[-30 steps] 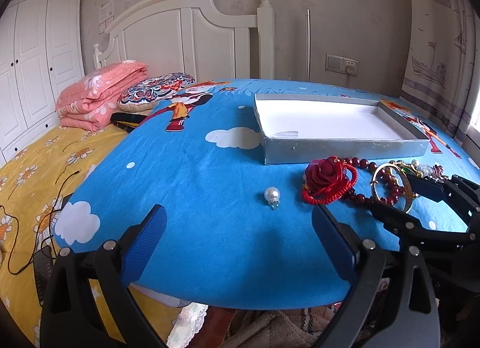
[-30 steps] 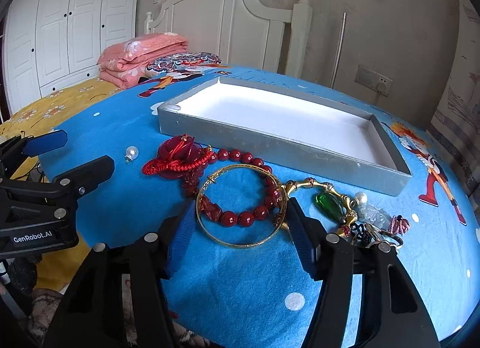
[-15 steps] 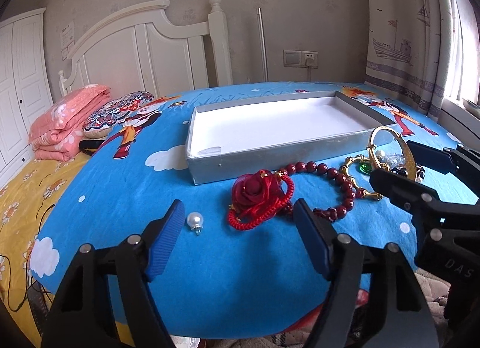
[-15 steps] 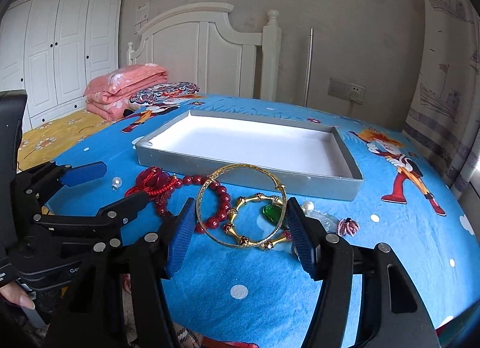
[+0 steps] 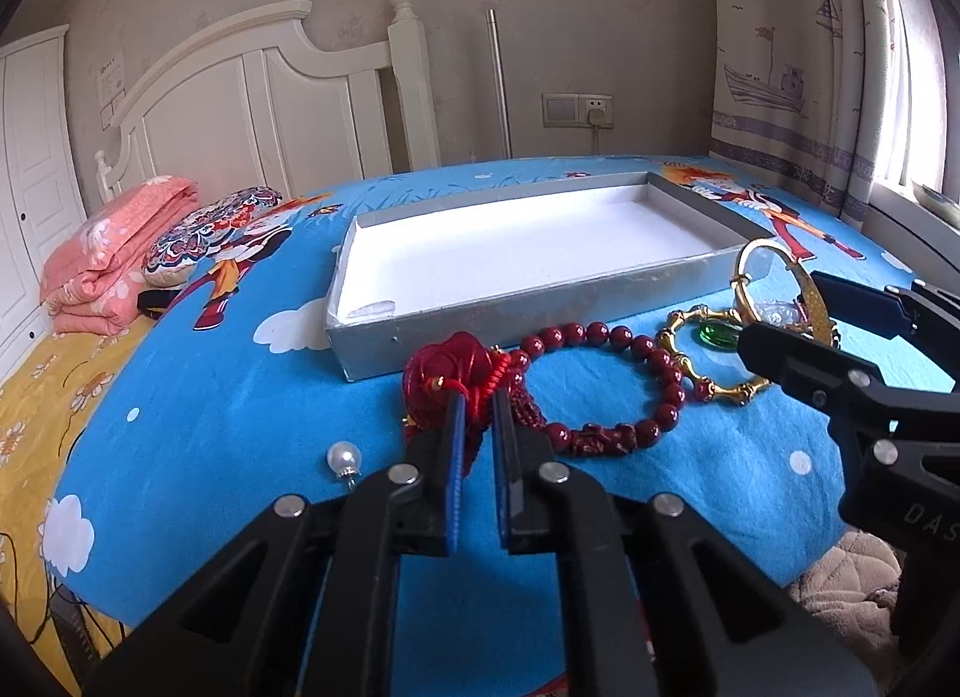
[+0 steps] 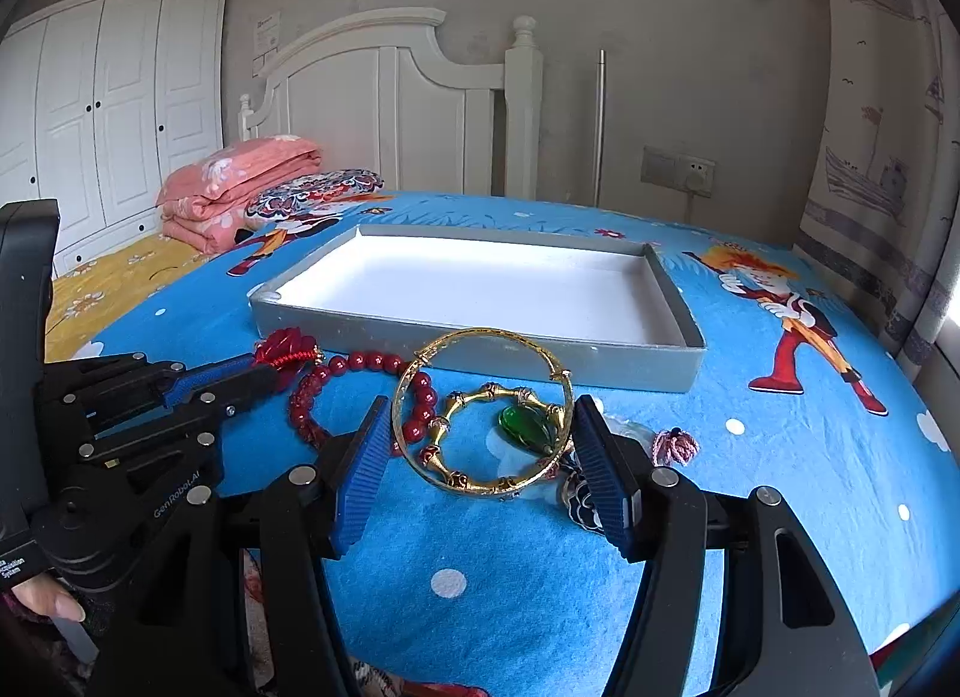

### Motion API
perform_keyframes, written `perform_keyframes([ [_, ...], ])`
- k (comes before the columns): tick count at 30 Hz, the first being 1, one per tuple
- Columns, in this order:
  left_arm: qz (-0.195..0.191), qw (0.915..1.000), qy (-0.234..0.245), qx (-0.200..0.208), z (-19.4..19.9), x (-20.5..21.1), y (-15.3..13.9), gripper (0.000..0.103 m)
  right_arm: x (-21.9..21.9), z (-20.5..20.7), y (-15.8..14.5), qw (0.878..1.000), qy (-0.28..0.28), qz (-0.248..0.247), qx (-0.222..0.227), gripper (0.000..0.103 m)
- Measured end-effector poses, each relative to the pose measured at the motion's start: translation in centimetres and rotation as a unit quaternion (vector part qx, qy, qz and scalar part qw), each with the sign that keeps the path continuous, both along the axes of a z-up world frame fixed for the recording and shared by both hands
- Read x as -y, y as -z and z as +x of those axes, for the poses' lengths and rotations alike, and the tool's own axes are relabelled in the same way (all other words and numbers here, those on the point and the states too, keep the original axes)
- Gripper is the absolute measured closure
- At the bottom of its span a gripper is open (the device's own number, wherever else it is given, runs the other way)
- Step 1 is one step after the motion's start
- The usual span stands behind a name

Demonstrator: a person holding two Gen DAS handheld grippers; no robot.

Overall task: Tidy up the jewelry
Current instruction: 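Grasp and lift the red string bracelet with left tool while right lifts the gold bangle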

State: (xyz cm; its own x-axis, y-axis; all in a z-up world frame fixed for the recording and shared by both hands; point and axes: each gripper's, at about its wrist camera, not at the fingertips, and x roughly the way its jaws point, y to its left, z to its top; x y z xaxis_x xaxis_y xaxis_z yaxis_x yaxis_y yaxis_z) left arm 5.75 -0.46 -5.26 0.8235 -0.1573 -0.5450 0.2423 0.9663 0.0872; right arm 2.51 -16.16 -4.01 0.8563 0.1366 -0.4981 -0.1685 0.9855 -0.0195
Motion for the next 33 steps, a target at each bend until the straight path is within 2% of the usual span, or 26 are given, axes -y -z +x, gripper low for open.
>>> perform_keyframes([
  [8,-0.063,0.9978,-0.014,0.015,-0.2,-2.5,-2.4,0.096,-0.4,-0.1,0.1,1.000,-0.006,-0.007,0.003,0.045],
  [12,-0.097,0.9950,0.010,0.021,-1.0,-3.2,-3.7,0.096,-0.4,-0.1,0.1,1.000,-0.006,-0.007,0.002,0.045],
  [19,-0.114,0.9927,-0.003,0.040,-1.6,-3.6,-4.7,0.097,-0.3,-0.1,0.0,1.000,-0.005,-0.008,0.006,0.045],
  [21,-0.103,0.9938,-0.012,0.040,-1.2,-3.7,-4.8,0.097,-0.3,-0.1,0.1,1.000,-0.004,-0.007,0.005,0.045],
  [23,-0.080,0.9965,-0.013,0.019,-0.6,-3.3,-4.0,0.097,-0.3,0.0,0.1,1.000,-0.003,-0.007,0.005,0.045],
  [26,-0.102,0.9948,-0.001,0.005,-0.7,-3.6,-3.2,0.097,-0.3,-0.2,0.0,1.000,-0.004,-0.008,0.007,0.045],
  [33,-0.132,0.9905,0.008,0.035,-2.0,-4.5,-4.9,0.097,-0.4,-0.4,-0.2,1.000,-0.003,-0.008,0.012,0.045],
])
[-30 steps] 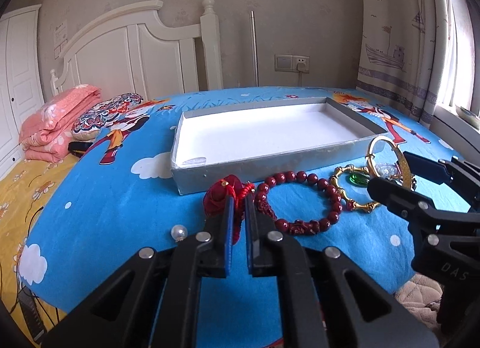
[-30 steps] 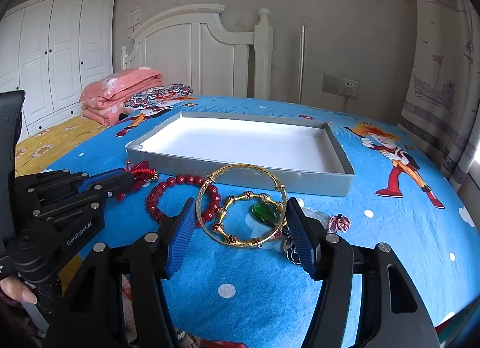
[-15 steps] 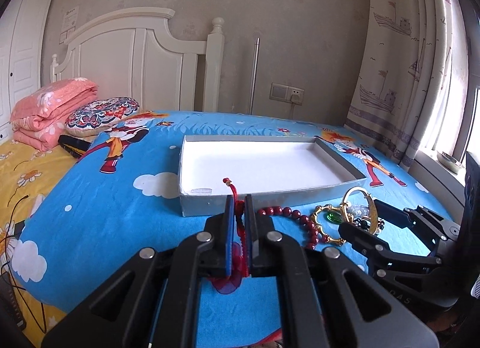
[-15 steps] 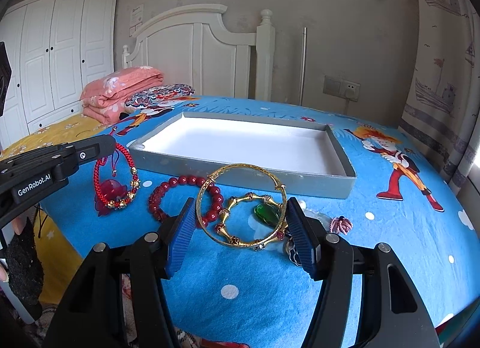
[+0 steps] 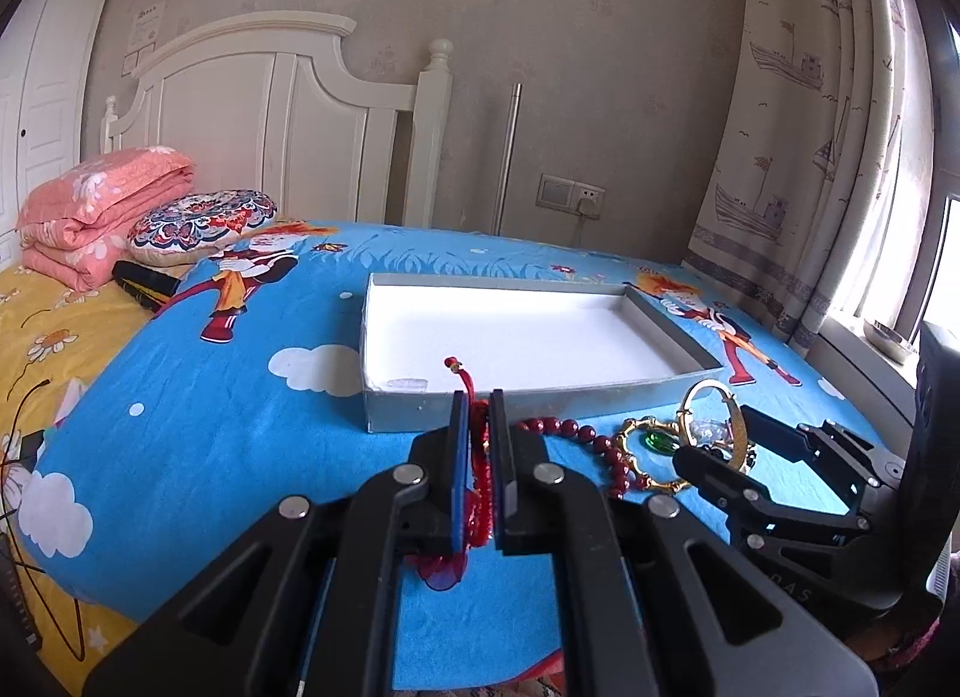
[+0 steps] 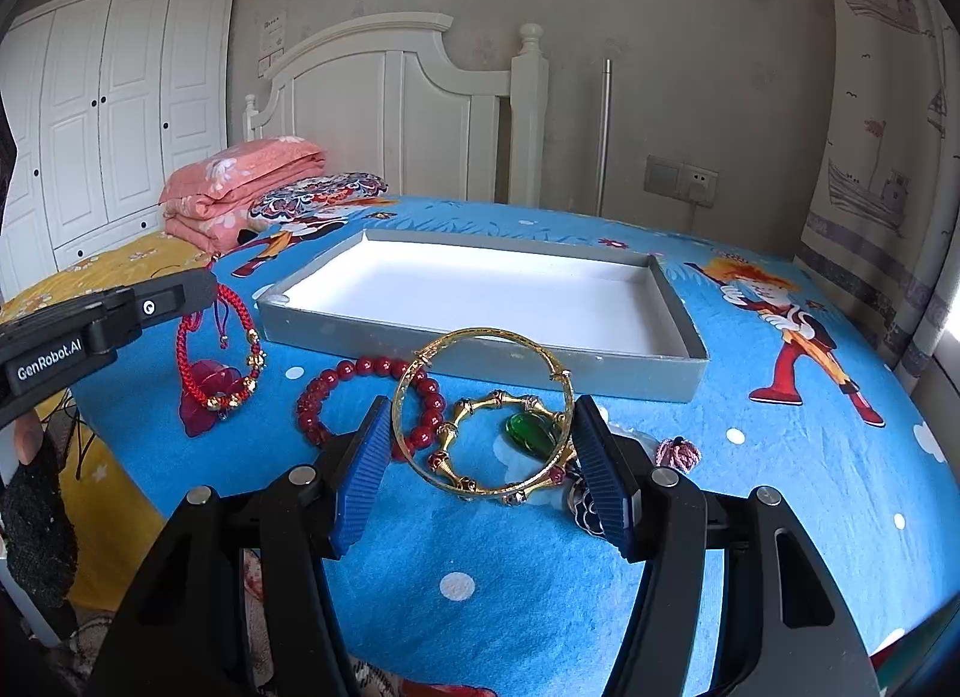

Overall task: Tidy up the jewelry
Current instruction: 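Grasp and lift the red string bracelet with left tool while right lifts the gold bangle, then carry the red string bracelet with left tool while right carries the gold bangle over the tray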

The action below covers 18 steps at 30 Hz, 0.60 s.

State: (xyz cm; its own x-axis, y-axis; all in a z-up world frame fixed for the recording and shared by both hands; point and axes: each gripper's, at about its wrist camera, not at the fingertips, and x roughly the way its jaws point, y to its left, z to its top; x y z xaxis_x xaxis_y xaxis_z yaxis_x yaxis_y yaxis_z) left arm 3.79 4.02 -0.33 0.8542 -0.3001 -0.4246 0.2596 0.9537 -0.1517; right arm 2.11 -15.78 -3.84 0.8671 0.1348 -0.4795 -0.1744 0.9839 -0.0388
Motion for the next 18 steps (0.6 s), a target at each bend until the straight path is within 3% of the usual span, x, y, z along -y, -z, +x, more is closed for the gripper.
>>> perform_keyframes([
  [5,-0.021,0.9997,0.000,0.014,-1.0,-0.5,-2.0,0.097,0.2,-0.6,-0.5,1.000,0.004,0.001,0.016,0.045],
  [10,-0.015,0.9997,-0.001,0.019,-1.5,-0.3,-2.9,0.097,0.3,-0.9,-0.8,1.000,0.004,0.002,0.022,0.045],
  [18,0.012,0.9997,-0.019,-0.003,-1.3,1.8,-1.2,0.097,0.8,-1.5,-1.3,0.999,0.012,0.001,0.031,0.045],
])
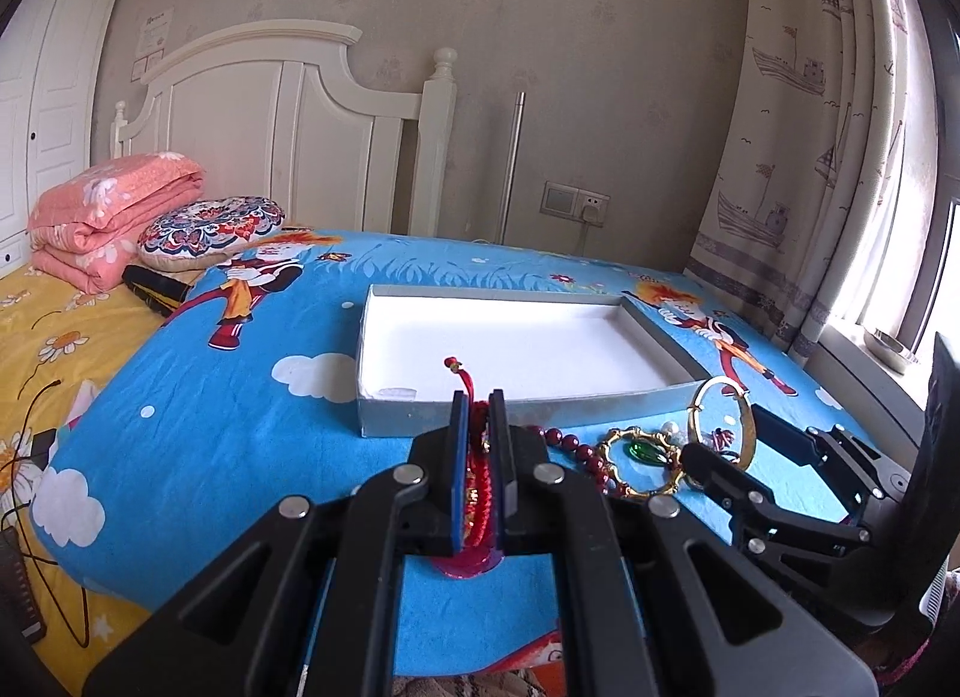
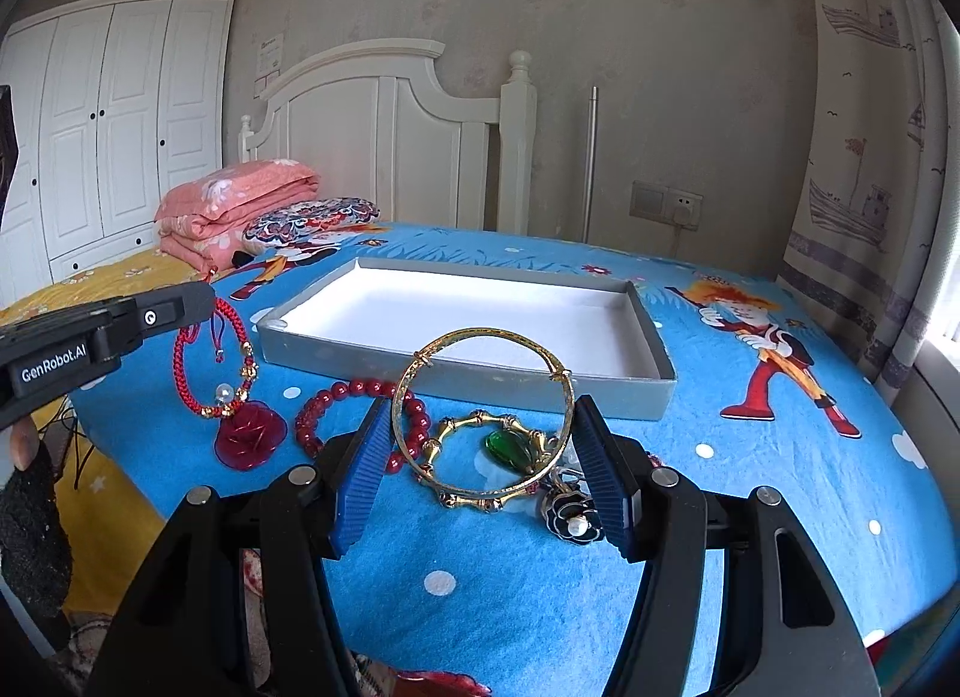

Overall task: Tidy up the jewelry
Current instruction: 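Carry the red string bracelet with left tool while right carries the gold bangle over the tray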

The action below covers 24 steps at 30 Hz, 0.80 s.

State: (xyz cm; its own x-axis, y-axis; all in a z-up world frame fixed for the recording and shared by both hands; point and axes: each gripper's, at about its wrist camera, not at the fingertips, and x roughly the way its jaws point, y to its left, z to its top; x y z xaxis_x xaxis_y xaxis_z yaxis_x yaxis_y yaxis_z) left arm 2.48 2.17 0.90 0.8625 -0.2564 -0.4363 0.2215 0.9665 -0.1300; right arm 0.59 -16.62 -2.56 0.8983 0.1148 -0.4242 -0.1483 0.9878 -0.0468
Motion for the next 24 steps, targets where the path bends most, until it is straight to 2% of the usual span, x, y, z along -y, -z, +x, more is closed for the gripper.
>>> perform_keyframes([
  [7,0.034,0.9991,-0.023,0.014,-0.7,1.2,0.7,0.097,0.5,-0.9,-0.8,0.999,0.021,-0.001,0.027,0.045],
  [15,0.035,0.9983,-0.045,0.014,-0.7,1.4,0.8,0.097,0.4,-2.0,-1.7,0.998,0.033,-0.011,0.061,0.045],
  [24,0.041,0.9977,-0.048,0.024,-1.1,1.8,0.7,0.097,1.2,-1.7,-2.5,0.997,0.051,0.005,0.061,0.045],
])
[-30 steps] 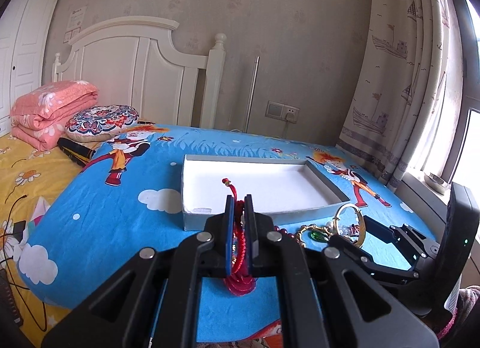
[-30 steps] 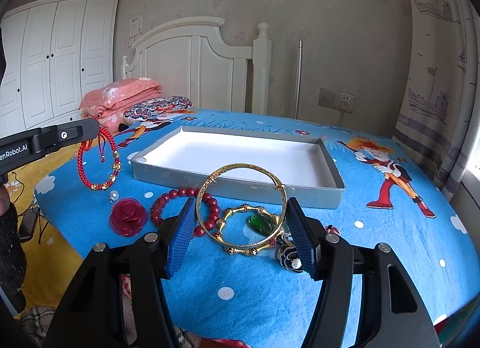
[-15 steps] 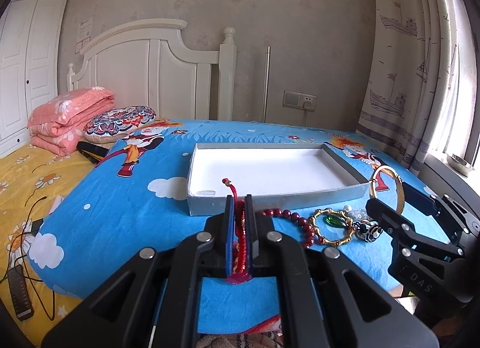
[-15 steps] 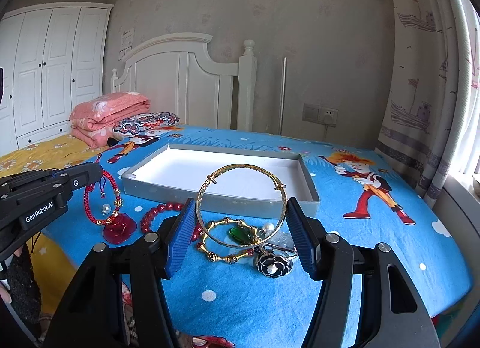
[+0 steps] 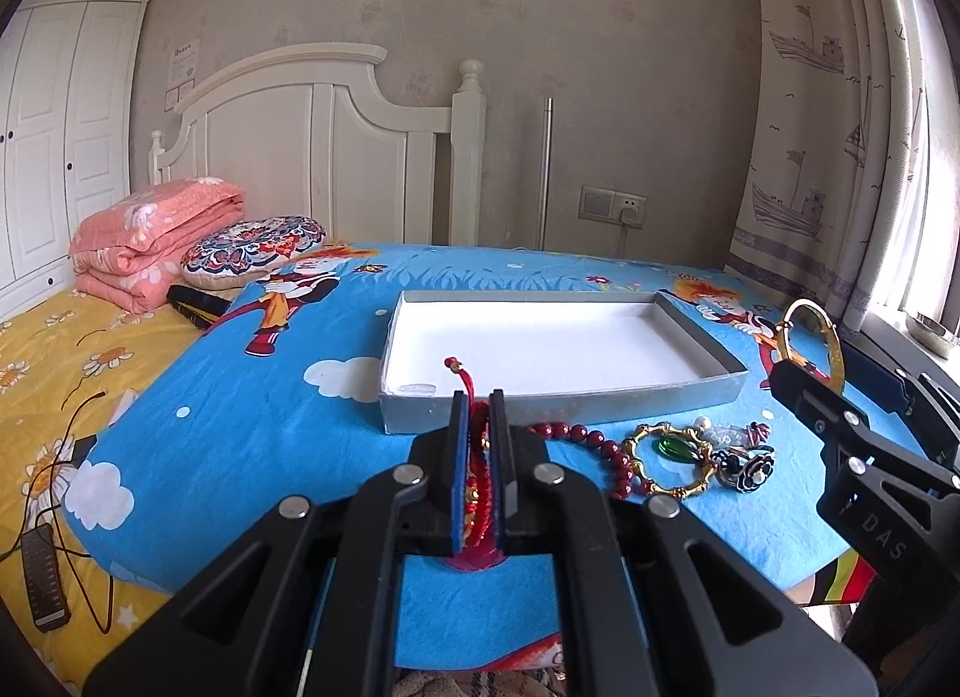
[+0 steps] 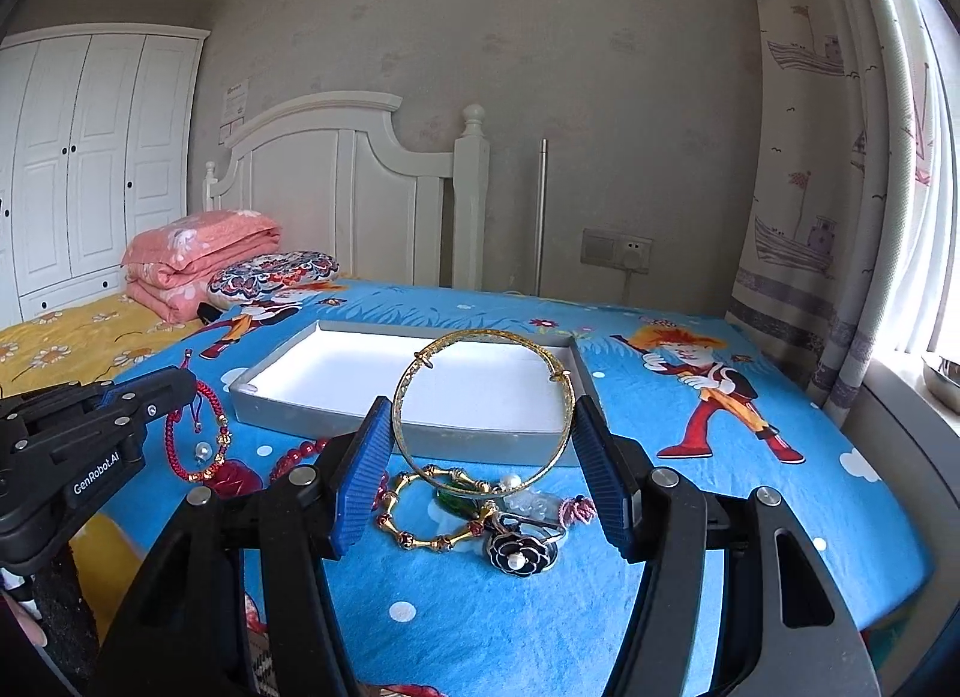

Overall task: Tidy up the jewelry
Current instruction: 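Carry the red string bracelet with left tool while right carries the gold bangle over the tray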

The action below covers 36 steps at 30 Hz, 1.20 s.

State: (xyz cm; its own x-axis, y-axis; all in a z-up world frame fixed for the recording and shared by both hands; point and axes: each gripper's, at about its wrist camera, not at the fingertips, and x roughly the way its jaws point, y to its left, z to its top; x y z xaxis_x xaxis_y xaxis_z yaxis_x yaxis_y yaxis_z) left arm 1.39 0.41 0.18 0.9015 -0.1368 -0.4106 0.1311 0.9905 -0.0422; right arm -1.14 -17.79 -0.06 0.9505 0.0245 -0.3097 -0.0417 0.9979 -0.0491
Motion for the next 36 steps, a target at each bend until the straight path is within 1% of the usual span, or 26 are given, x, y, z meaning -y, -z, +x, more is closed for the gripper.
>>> perform_keyframes([
  [11,0.014,0.9998,-0.001,0.013,0.7,0.9,-0.3,0.096,0.0,1.6,-0.4,1.000,0.004,-0.004,-0.008,0.045],
  [17,0.017,0.9996,-0.006,0.023,2.6,1.5,-1.1,0.096,0.0,3.6,-1.0,1.000,0.008,-0.014,-0.007,0.045],
  [19,0.017,0.9996,-0.007,0.022,3.8,1.8,-1.3,0.096,-0.1,4.6,-1.2,1.000,0.009,-0.019,-0.006,0.045],
  [22,0.016,0.9998,-0.011,0.009,6.4,2.1,-1.5,0.096,-0.3,6.5,-1.6,1.000,0.006,-0.028,-0.006,0.045],
  [27,0.015,0.9995,-0.023,-0.012,11.4,2.2,-2.3,0.096,-0.1,10.8,-2.0,0.999,0.004,-0.025,-0.022,0.045],
  [31,0.017,0.9992,-0.025,-0.027,15.2,2.2,-2.7,0.096,-0.1,14.5,-1.9,0.999,0.008,-0.025,-0.045,0.045],
  [36,0.040,0.9976,-0.031,-0.048,19.4,2.9,-2.4,0.096,0.3,19.0,-1.5,0.996,0.024,-0.013,-0.088,0.045],
])
